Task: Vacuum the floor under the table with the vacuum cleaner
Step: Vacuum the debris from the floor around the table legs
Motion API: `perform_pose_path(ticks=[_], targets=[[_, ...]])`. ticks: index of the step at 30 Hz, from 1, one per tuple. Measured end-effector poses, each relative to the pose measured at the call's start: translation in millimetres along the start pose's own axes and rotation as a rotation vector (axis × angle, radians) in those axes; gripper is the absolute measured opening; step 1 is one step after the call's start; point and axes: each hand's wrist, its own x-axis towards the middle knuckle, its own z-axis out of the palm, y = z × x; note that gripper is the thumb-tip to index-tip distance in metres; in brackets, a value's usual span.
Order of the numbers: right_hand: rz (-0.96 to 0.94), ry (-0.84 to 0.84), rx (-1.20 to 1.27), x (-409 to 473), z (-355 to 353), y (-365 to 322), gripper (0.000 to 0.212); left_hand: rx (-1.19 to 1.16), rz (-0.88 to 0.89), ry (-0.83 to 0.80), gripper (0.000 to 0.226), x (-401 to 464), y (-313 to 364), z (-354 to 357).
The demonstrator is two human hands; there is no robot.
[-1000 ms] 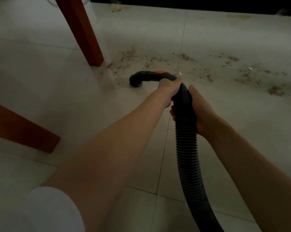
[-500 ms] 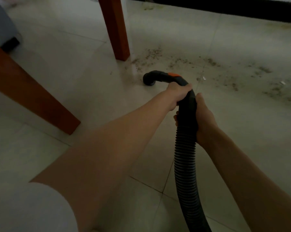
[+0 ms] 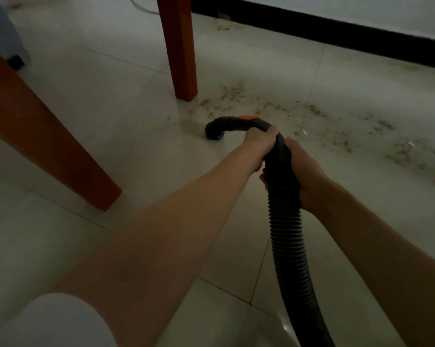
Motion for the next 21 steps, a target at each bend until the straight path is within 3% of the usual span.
perform_pose_path(ticks=[11,21], targets=[[-0.072,0.144,-0.038,-19,31,18,0.033,-0.003,0.000,-0.034,0.052,-12,-10,-24],[0.009,-0.014,0.004,-11,47,1,0.040,-0.027,-0.019,-0.006,0.045,-3,4,-43]])
